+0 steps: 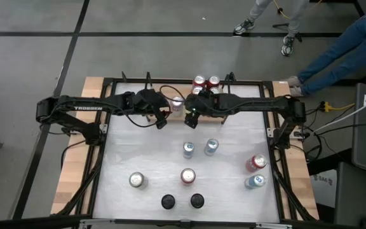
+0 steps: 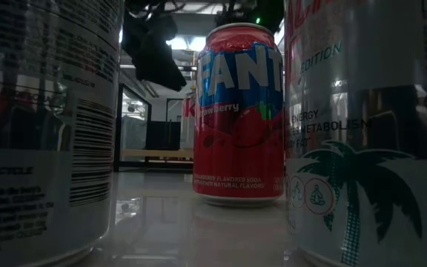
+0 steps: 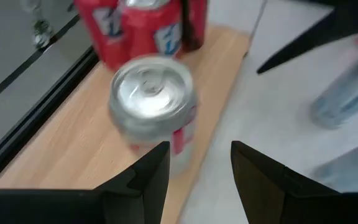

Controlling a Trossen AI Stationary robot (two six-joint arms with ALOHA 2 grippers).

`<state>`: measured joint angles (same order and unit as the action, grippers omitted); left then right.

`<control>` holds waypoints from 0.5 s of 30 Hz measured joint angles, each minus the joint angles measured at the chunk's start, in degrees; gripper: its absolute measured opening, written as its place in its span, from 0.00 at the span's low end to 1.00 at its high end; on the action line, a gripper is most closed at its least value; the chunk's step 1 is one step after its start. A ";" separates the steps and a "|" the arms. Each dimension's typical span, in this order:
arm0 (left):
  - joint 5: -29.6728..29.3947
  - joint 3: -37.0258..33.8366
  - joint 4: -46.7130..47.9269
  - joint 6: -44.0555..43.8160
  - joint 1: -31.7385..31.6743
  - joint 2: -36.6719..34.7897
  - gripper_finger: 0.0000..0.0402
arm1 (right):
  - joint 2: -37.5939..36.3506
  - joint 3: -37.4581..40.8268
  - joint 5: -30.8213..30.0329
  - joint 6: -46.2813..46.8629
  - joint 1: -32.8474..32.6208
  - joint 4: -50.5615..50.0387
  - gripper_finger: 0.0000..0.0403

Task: Place canned beverage on shelf
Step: Put the red and silver soda can on the shelf

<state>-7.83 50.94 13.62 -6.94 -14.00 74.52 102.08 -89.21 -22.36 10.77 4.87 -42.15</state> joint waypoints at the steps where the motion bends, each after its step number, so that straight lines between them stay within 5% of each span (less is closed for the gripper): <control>1: 0.64 0.00 0.09 0.00 0.32 -0.32 0.41 | -0.65 0.00 0.08 -0.47 -0.48 -0.16 0.94; 15: 1.94 -0.07 -8.80 -0.54 8.24 1.95 0.40 | -7.22 0.00 -0.51 -0.75 -2.65 -2.68 0.94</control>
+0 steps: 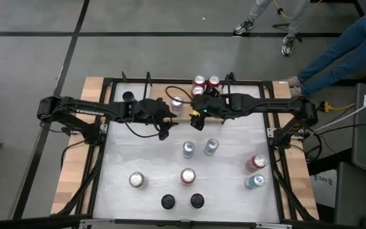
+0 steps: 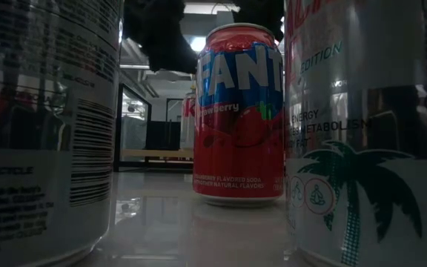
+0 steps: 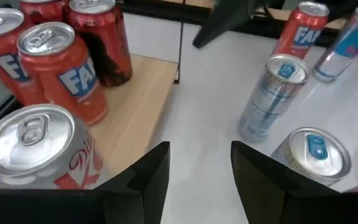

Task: Place canned beverage on shelf
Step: Put the red and silver soda can on the shelf

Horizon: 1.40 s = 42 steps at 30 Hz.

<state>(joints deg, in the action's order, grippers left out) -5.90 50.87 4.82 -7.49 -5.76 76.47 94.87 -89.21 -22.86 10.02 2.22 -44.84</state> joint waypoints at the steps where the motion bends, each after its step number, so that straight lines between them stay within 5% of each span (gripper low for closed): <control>1: -0.62 0.03 -1.73 -0.03 0.31 0.78 0.40 | -0.02 -0.02 -0.03 0.00 0.00 0.02 0.94; 23: -11.63 -0.02 -6.13 -1.44 -2.34 14.79 0.40 | 0.55 0.00 2.57 -0.04 0.00 1.12 0.94; 42: -17.57 -0.02 -8.73 -1.49 -11.10 15.08 0.40 | 0.59 0.00 2.57 -0.04 0.04 1.07 0.94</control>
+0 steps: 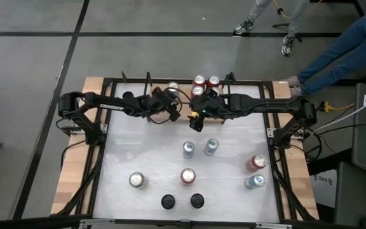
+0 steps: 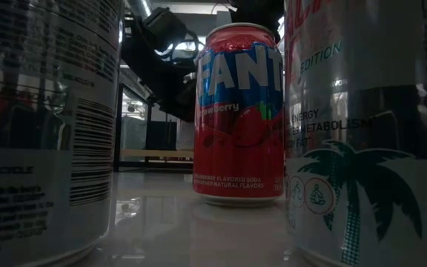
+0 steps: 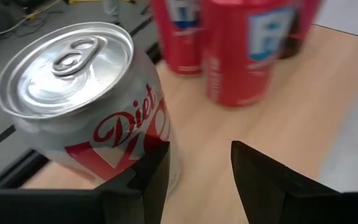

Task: Place canned beverage on shelf
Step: Put the red and silver soda can on the shelf, then put the pink soda can on the shelf

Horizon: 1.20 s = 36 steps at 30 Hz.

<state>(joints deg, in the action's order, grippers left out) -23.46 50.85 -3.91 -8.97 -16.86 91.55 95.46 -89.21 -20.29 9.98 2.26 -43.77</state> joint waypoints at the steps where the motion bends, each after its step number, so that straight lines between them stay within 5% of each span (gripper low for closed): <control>1: 0.00 0.00 -0.09 0.01 -0.57 0.00 0.40 | 0.00 0.00 0.00 -0.01 0.00 0.00 0.94; 18: 4.89 0.00 -0.54 0.02 -3.63 0.00 0.40 | -0.22 0.00 0.00 0.00 0.00 -1.24 0.94; 28: 9.72 0.00 0.70 0.14 1.15 -4.57 0.40 | -6.68 0.00 2.73 4.93 -1.75 -15.98 0.94; 36: 9.63 0.02 1.16 0.52 3.40 -9.46 0.40 | -12.92 0.01 6.58 17.60 -10.37 -28.42 0.94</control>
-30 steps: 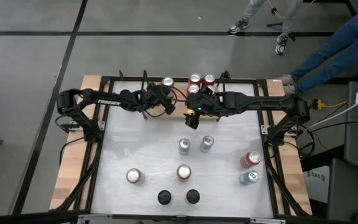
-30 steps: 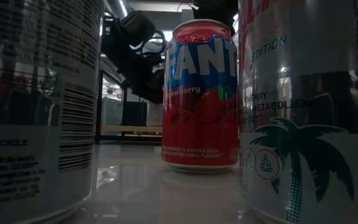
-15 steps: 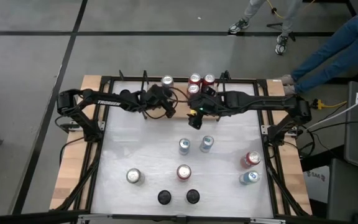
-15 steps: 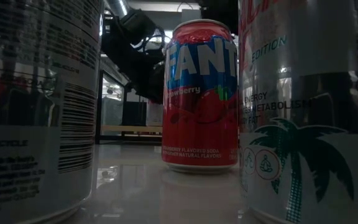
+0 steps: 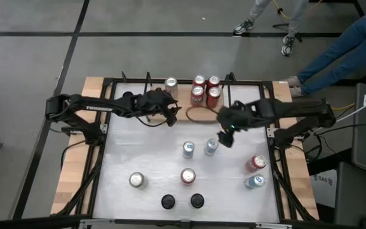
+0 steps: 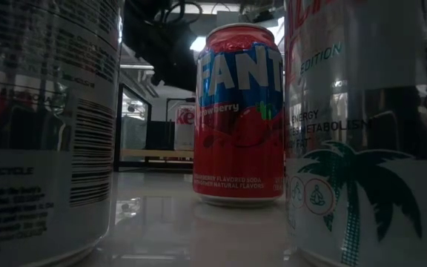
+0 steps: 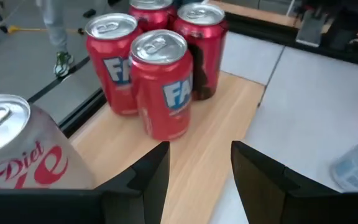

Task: Place canned beverage on shelf
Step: Put the pink soda can on the shelf

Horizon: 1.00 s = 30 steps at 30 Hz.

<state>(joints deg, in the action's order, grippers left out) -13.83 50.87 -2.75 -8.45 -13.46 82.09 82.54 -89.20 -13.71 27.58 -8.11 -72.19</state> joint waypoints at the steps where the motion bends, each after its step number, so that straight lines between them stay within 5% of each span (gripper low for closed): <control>1: 0.02 0.00 -0.17 0.01 0.22 -0.29 0.40 | -0.44 -0.01 0.00 2.32 -1.30 -2.05 0.94; 9: -0.02 0.00 -0.11 0.02 0.92 -0.60 0.40 | -1.92 0.01 -1.04 24.33 -13.25 -18.05 0.94; 20: -0.02 0.00 0.37 -0.06 0.92 -0.54 0.40 | -4.13 7.22 1.71 43.91 -25.32 -17.85 0.94; 30: -0.02 0.00 0.59 -0.19 0.92 -0.51 0.41 | -4.29 16.66 10.50 55.51 -31.40 -17.85 0.94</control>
<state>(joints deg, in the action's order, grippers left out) -13.85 50.87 -2.16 -8.64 -12.53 81.58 78.26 -72.54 -3.21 83.09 -39.51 -90.03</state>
